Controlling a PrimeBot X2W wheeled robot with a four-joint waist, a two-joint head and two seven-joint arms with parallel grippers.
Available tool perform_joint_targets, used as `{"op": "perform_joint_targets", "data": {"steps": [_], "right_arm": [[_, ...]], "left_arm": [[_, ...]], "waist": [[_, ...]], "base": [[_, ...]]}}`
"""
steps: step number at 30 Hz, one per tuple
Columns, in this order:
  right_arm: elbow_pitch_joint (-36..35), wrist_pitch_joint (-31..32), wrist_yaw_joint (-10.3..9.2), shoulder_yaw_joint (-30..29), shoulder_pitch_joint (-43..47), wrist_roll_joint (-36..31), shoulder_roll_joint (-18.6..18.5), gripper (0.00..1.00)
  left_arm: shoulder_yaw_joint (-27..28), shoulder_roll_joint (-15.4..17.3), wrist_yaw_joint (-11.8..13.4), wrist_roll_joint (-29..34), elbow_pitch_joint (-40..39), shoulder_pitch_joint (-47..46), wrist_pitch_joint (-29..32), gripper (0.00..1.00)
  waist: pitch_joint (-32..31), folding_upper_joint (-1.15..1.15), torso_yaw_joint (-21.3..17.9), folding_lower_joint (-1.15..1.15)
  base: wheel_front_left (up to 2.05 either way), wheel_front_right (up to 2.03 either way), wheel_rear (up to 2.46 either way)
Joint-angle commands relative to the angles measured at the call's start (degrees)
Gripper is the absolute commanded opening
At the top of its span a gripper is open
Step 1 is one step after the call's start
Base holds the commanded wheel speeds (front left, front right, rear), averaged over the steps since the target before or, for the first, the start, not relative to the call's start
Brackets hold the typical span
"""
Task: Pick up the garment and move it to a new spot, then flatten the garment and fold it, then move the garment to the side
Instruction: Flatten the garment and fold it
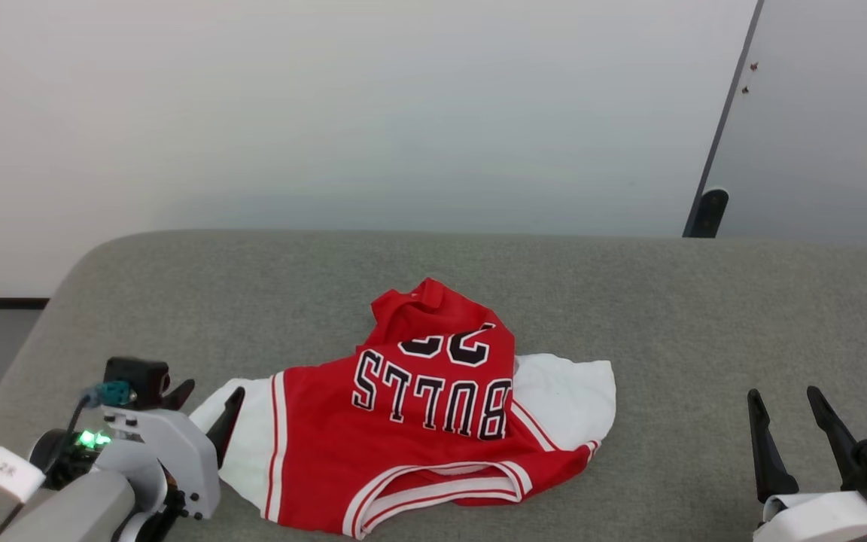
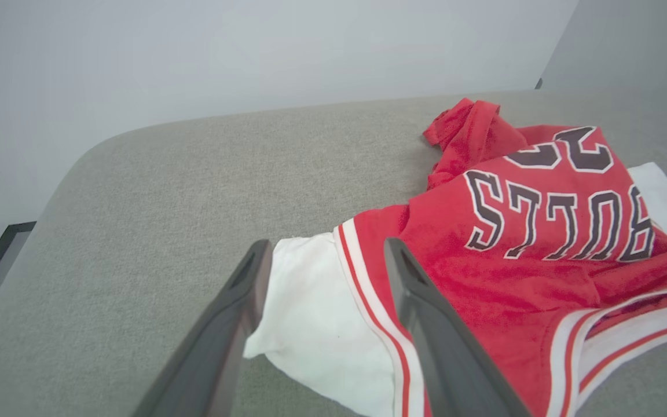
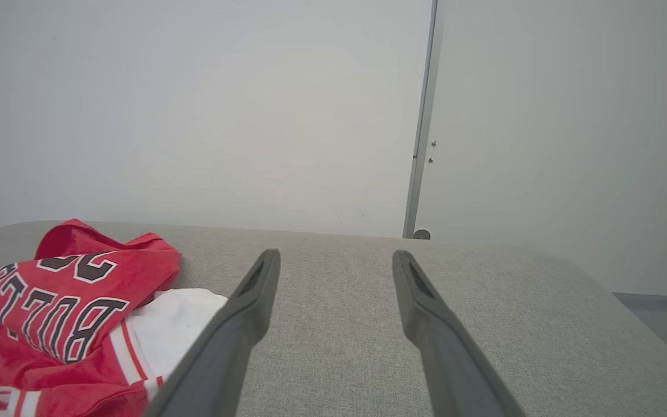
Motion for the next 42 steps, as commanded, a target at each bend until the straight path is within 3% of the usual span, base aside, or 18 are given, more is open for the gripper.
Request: {"op": "perform_joint_targets", "data": {"steps": [1,11,24,34,42], "right_arm": [[0.3,-0.5,0.21,-0.1,1.0,0.4,0.0,1.0],[0.6,-1.8,0.21,-0.1,2.6,2.0,-1.0,1.0],[0.5,-3.2,0.21,-0.7,3.1,2.1,-1.9,1.0],[-0.9,-3.3,0.21,-2.5,4.3,1.3,-1.4,1.0],[-1.6,-3.3,0.21,-3.3,4.6,1.3,-1.5,1.0]], "left_arm": [[0.5,-0.7,-0.1,0.5,0.6,0.9,-2.3,1.0],[4.5,-3.6,-0.3,2.4,3.0,4.2,-7.5,1.0],[24.3,-8.3,0.5,17.7,-3.0,14.8,-7.6,1.0],[40.2,-12.9,-2.3,29.8,-8.7,24.6,-7.6,1.0],[48.0,-16.7,-7.1,34.6,-9.0,29.1,-7.6,1.0]], "waist": [[-0.9,0.0,0.8,0.0],[-2.9,0.0,2.2,0.0],[-3.4,0.0,3.1,0.0],[-2.8,0.0,2.9,0.0],[-2.3,0.0,2.9,0.0]], "base": [[0.0,0.0,0.0],[0.0,0.0,0.0],[0.0,0.0,0.0],[0.0,0.0,0.0],[0.0,0.0,0.0]]}}
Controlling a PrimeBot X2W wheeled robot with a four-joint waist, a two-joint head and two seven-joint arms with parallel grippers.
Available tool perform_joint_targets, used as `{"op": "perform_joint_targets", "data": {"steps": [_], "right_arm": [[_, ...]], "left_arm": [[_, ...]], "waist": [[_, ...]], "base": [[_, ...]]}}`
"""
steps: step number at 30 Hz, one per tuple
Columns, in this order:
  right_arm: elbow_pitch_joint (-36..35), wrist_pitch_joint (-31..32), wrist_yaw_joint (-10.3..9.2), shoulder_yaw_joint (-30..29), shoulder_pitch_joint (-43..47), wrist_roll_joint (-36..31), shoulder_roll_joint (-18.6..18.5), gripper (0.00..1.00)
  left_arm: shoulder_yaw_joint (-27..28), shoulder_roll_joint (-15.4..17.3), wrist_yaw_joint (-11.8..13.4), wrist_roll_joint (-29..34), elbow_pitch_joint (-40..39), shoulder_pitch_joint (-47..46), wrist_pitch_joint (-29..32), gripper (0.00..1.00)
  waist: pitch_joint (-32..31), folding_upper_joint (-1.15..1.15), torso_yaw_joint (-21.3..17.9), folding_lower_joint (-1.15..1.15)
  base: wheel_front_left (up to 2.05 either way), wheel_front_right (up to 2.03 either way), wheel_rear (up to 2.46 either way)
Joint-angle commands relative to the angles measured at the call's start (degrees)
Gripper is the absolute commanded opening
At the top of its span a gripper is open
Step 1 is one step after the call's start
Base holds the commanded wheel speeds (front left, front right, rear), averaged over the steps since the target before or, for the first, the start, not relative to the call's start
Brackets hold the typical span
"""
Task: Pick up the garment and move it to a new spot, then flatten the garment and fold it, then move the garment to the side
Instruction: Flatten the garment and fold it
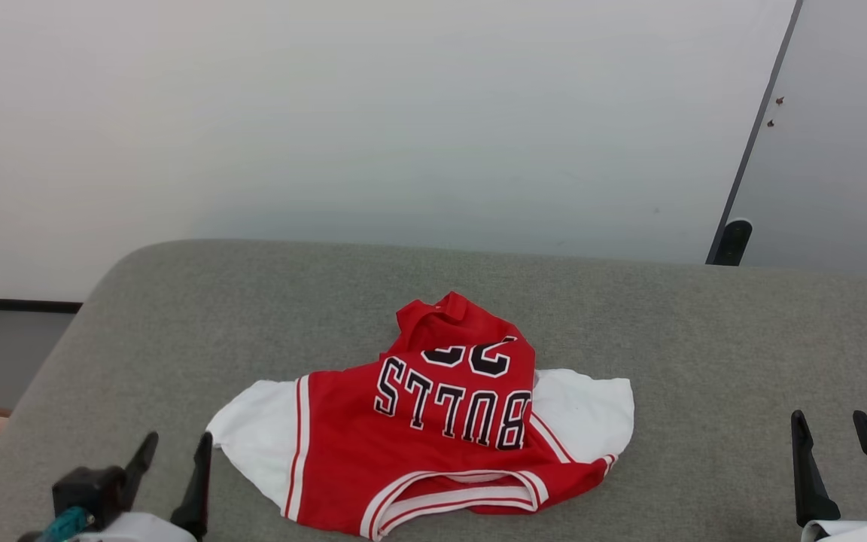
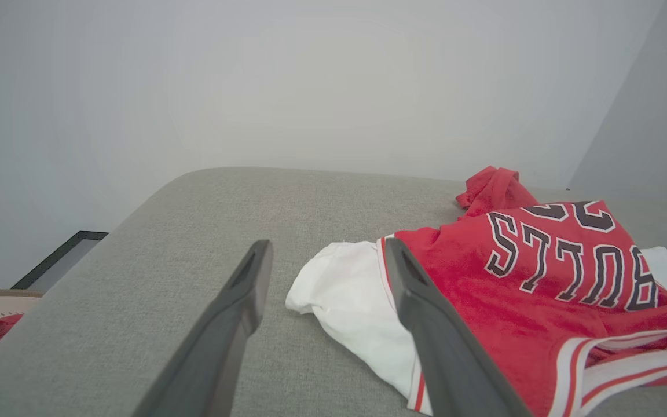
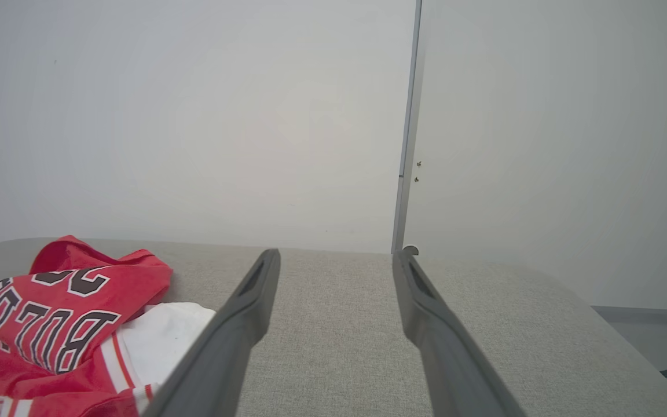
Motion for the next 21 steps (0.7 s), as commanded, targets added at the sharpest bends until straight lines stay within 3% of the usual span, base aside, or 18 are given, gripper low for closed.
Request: {"op": "perform_joint_targets", "data": {"steps": [1,7,12,15,21], "right_arm": [[-0.2,-0.2,0.21,-0.1,0.4,-0.2,-0.1,1.0],[0.2,-0.2,0.21,1.7,-1.4,0.2,-1.2,1.0],[0.5,0.7,0.22,4.2,-3.6,1.2,-3.0,1.0],[-0.1,1.7,0.21,5.5,-4.8,1.7,-4.0,1.0],[-2.2,3.3,0.21,7.7,-7.6,2.2,-5.6,1.0]], "left_arm": [[0.6,-0.5,-1.0,0.7,0.8,0.8,-0.2,1.0],[-0.1,-1.0,-4.0,-1.3,6.4,-2.6,1.4,1.0],[-3.9,0.7,-4.7,-9.8,11.1,-8.7,14.9,1.0],[-7.6,3.8,-4.7,-15.5,11.5,-12.3,23.4,1.0],[-12.1,10.2,-4.7,-21.0,15.2,-19.6,37.2,1.0]], "waist": [[0.1,0.0,0.0,0.0],[1.6,0.0,-1.0,0.0],[4.1,0.0,-2.7,0.0],[5.9,0.0,-3.8,0.0],[10.5,0.0,-6.2,0.0]], "base": [[0.0,0.0,0.0],[0.0,0.0,0.0],[0.0,0.0,0.0],[0.0,0.0,0.0],[0.0,0.0,0.0]]}}
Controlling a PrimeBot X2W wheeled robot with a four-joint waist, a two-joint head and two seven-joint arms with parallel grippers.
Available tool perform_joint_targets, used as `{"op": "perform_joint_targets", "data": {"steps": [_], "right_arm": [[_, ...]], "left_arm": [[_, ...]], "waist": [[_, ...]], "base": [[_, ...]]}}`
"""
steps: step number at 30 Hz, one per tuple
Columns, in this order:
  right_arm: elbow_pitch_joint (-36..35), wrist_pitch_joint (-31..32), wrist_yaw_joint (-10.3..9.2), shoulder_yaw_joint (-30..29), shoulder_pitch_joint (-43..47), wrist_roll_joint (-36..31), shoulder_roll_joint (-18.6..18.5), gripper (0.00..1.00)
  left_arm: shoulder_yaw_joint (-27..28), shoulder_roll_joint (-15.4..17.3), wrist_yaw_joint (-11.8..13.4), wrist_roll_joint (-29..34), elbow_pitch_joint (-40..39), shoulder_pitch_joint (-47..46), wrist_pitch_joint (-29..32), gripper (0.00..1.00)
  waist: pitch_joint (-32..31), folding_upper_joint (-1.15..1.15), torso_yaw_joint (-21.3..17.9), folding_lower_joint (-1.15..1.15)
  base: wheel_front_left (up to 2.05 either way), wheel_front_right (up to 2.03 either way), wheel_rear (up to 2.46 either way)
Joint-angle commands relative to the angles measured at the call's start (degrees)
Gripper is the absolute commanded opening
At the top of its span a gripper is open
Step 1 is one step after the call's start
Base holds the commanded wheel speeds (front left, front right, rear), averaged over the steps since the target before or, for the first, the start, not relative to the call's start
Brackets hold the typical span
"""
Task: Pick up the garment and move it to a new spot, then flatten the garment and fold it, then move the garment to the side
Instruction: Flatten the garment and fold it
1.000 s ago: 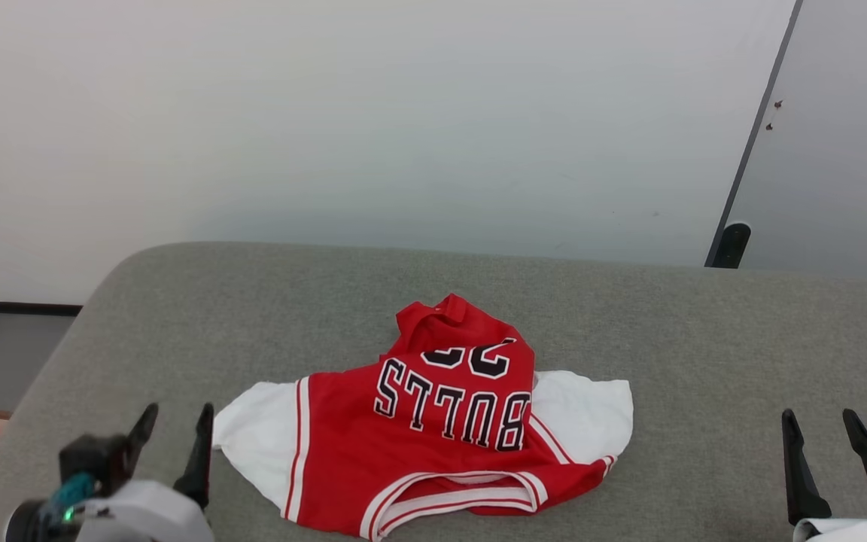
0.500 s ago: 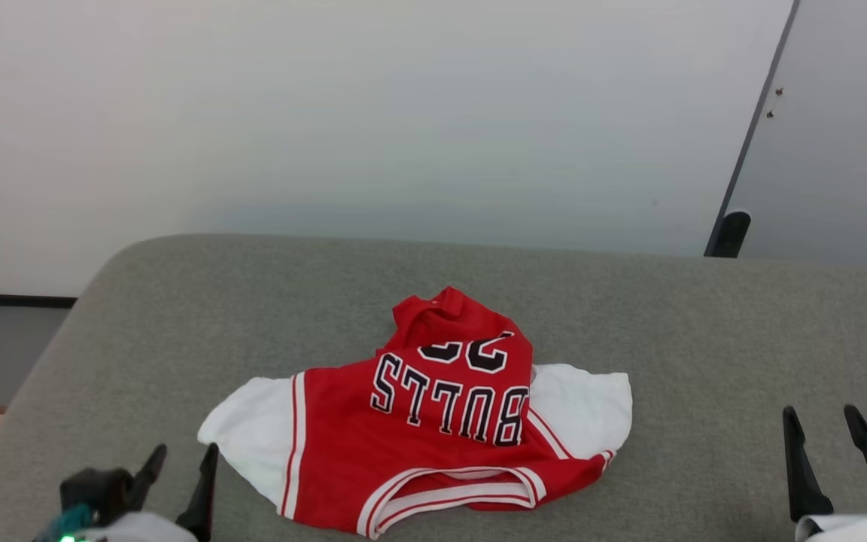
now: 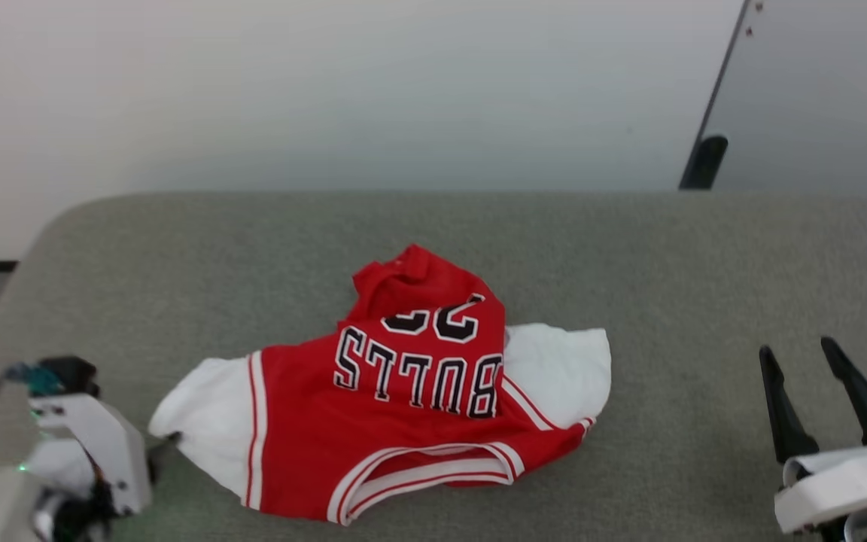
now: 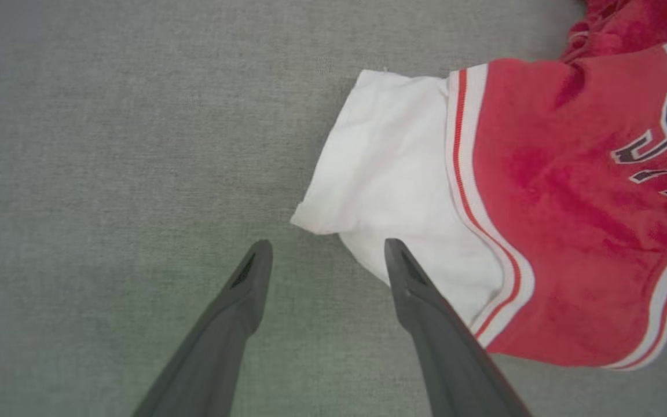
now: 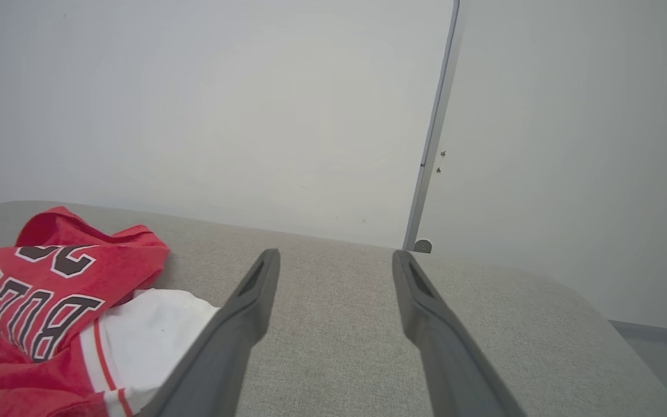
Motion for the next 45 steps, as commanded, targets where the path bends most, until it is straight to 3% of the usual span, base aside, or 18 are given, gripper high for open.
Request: {"op": "perform_joint_targets", "data": {"steps": [1,7,15,16,17,18,21,22,31,37,45], "right_arm": [[-0.7,0.2,0.21,0.5,-1.4,0.4,-0.5,1.0],[-2.3,1.2,0.21,1.4,-3.2,0.5,-0.8,1.0],[-4.1,3.3,0.21,3.0,-4.7,1.1,-1.3,1.0],[-4.4,3.8,0.21,3.4,-4.8,1.4,-1.4,1.0],[-4.7,4.4,0.21,3.7,-4.9,1.6,-1.5,1.0],[-5.0,5.0,0.21,4.0,-5.0,1.9,-1.6,1.0],[-5.9,8.4,0.21,5.6,-5.3,4.1,-2.1,1.0],[-6.2,10.0,0.22,6.4,-5.5,4.6,-2.8,1.0],[-7.7,29.9,0.22,10.4,-9.9,13.4,-5.8,1.0],[-6.3,43.6,0.22,10.4,-13.5,16.4,-4.2,1.0],[-3.6,53.1,0.22,9.9,-16.0,14.7,-1.1,1.0]], "left_arm": [[-0.7,0.8,0.0,-0.9,1.4,-2.4,2.7,1.0],[-2.9,1.8,0.0,-1.4,6.2,-7.9,6.8,1.0],[-6.3,-0.9,0.0,-1.6,13.1,-12.0,9.1,1.0],[-6.8,-1.4,0.0,-1.8,13.4,-12.2,9.5,0.68],[-7.4,-1.7,0.0,-2.0,13.7,-12.5,9.4,0.49],[-7.8,-2.2,0.0,-2.6,13.7,-12.6,9.6,0.42],[-9.2,-2.9,0.0,-3.9,13.4,-12.8,10.2,0.04],[-9.7,-3.3,0.0,-4.6,13.3,-12.8,10.8,0.0],[-13.2,-3.5,-0.1,-6.9,12.3,-15.5,9.3,0.0],[-15.6,-4.6,-0.1,-8.0,11.5,-17.8,8.2,0.0],[-18.6,-5.3,-0.2,-9.3,11.1,-20.2,6.9,0.02]], "waist": [[4.0,0.0,-2.5,0.0],[7.6,0.0,-3.8,0.0],[10.2,0.0,-4.2,0.0],[10.4,0.0,-4.1,0.0],[10.5,0.0,-4.0,0.0],[10.7,0.0,-3.9,0.0],[10.8,0.0,-3.3,0.0],[10.8,0.0,-3.0,0.0],[11.6,0.0,-0.6,0.0],[12.5,0.0,1.3,0.0],[13.9,0.0,3.1,0.0]], "base": [[0.0,0.0,0.0],[0.0,0.0,0.0],[0.0,0.0,0.0],[0.0,0.0,0.0],[0.0,0.0,0.0],[0.0,0.0,0.0],[0.0,0.0,0.0],[0.0,0.0,0.0],[0.0,0.0,0.0],[0.0,0.0,0.0],[0.0,0.0,0.0]]}}
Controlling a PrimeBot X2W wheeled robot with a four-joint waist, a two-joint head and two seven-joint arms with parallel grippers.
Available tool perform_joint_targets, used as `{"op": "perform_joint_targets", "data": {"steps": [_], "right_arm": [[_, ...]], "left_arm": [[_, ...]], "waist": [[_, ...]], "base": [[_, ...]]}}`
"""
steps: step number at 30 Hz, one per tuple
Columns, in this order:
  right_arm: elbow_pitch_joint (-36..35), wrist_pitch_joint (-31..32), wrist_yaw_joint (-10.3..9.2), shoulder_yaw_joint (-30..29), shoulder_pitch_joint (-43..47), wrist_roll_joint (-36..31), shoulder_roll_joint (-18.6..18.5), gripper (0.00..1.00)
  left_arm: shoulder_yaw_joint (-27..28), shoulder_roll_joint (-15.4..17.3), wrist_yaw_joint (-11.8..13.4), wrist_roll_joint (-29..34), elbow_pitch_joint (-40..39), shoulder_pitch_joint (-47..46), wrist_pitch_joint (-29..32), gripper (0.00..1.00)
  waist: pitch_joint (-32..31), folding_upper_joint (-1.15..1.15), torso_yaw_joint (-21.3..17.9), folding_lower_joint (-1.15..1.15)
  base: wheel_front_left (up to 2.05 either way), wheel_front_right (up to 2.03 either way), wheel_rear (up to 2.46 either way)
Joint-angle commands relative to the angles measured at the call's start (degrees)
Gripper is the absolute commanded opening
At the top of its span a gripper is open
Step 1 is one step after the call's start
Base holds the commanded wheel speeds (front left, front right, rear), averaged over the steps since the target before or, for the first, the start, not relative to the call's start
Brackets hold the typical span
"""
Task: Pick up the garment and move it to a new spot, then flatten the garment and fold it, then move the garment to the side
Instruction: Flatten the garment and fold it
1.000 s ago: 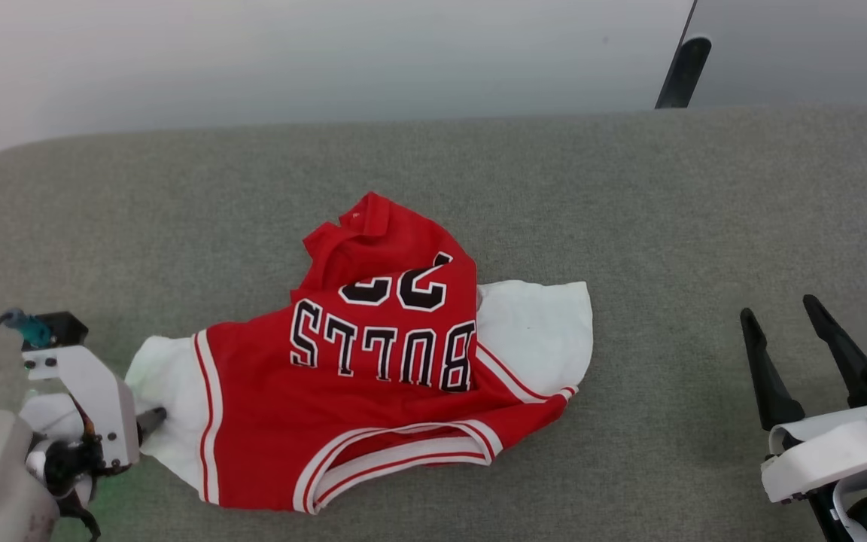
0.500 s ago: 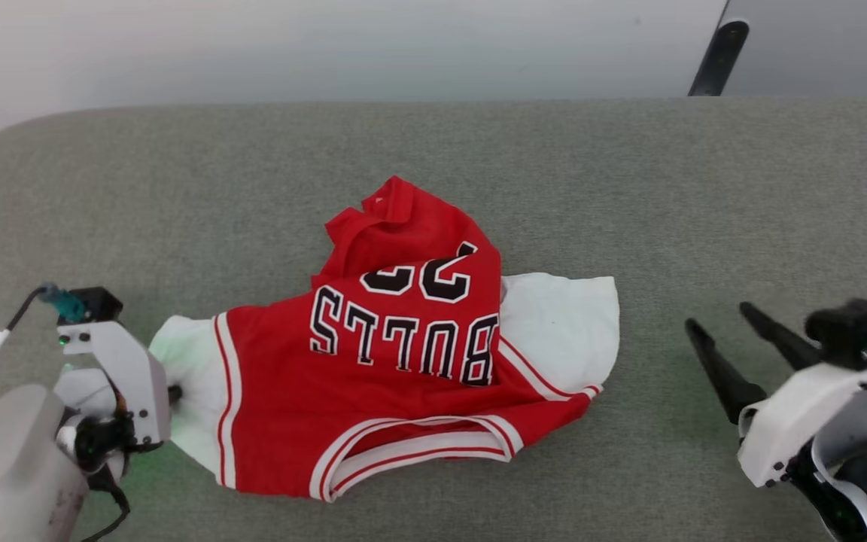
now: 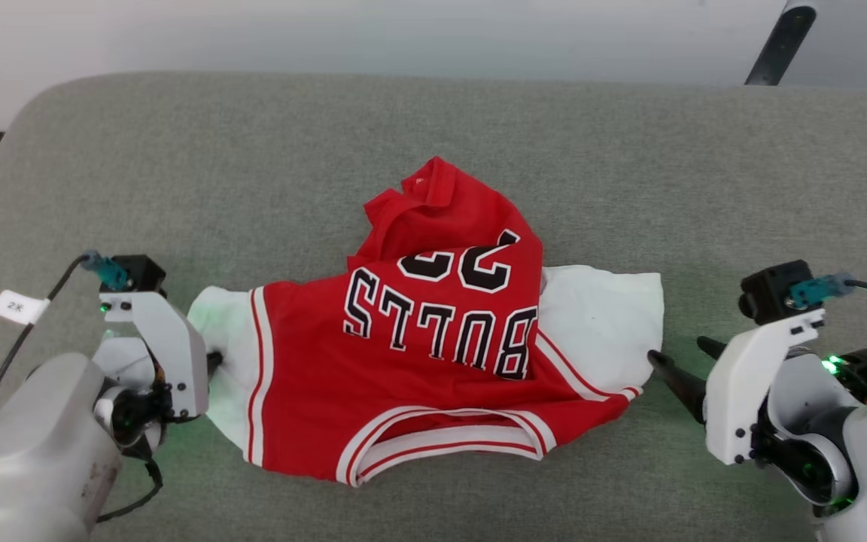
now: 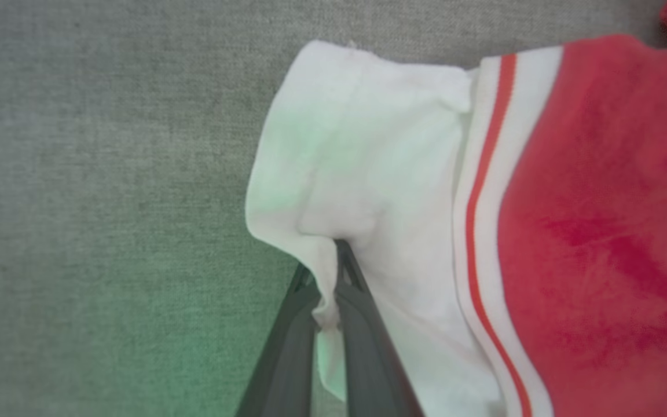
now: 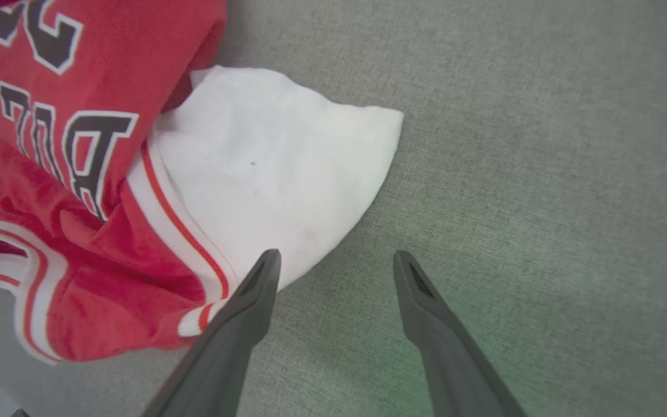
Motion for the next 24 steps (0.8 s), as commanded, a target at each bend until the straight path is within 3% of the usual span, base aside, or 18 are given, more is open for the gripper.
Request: {"op": "perform_joint_targets", "data": {"steps": [1,18,20,24], "right_arm": [[0.4,1.0,0.22,-0.2,-0.8,-0.6,0.7,1.0],[7.4,10.2,0.22,-0.2,-3.2,-8.8,4.1,1.0],[7.9,10.1,0.22,0.0,-3.6,-9.2,4.3,0.0],[8.7,9.2,0.22,-0.3,-4.5,-9.3,4.8,0.0]], "left_arm": [[-1.0,-1.7,-0.3,-0.7,-0.1,0.1,-0.3,0.02],[-6.3,-2.3,-0.2,-5.0,1.3,-3.2,-2.9,0.0],[-6.8,-2.2,-0.2,-5.4,1.5,-3.5,-3.3,0.0],[-8.1,-2.1,-0.2,-6.3,1.7,-4.0,-3.7,0.0]], "waist": [[0.7,0.0,0.7,0.0],[2.1,0.0,2.7,0.0],[2.2,0.0,2.7,0.0],[1.9,0.0,2.9,0.0]], "base": [[0.0,0.0,0.0],[0.0,0.0,0.0],[0.0,0.0,0.0],[0.0,0.0,0.0]]}}
